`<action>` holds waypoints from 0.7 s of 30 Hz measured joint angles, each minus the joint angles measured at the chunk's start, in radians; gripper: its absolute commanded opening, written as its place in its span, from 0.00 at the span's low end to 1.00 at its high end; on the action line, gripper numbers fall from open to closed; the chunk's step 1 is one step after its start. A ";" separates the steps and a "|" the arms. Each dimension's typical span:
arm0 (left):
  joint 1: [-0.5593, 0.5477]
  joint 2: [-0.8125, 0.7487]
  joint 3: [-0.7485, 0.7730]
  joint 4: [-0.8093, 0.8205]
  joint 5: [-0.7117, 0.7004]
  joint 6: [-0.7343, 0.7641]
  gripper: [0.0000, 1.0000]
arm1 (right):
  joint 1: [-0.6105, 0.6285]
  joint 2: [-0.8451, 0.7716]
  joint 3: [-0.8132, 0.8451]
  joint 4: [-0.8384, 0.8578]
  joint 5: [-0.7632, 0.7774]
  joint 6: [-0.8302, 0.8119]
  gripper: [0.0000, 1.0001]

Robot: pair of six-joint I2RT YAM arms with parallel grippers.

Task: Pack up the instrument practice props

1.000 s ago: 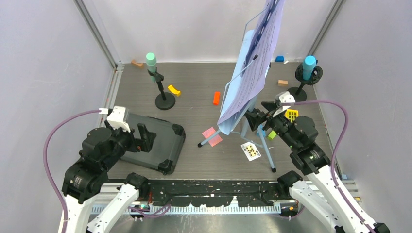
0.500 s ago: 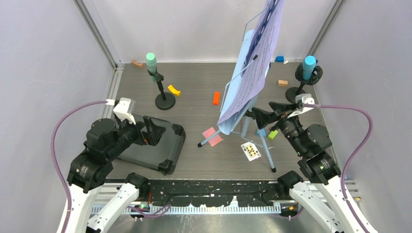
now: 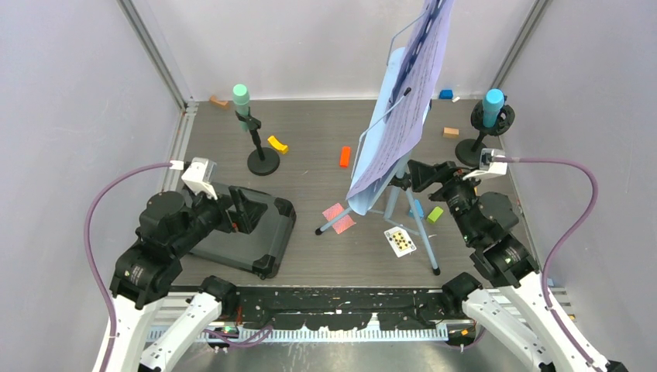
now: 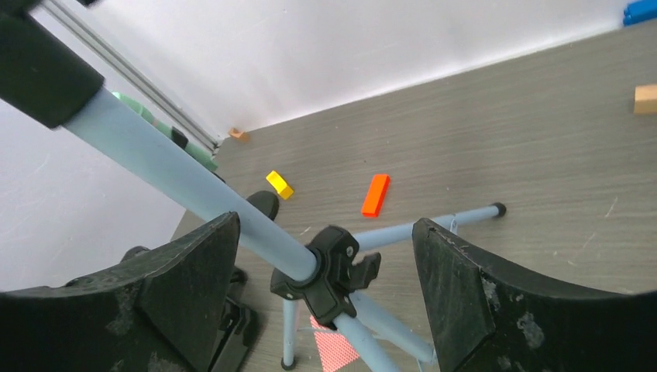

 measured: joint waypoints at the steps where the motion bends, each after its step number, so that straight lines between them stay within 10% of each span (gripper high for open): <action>1: 0.000 -0.003 -0.003 0.001 0.000 -0.001 0.95 | 0.016 0.008 0.000 -0.005 0.017 0.005 0.88; 21: 0.000 -0.021 -0.042 -0.001 0.003 -0.001 0.95 | 0.563 0.137 0.009 -0.105 0.545 0.004 0.89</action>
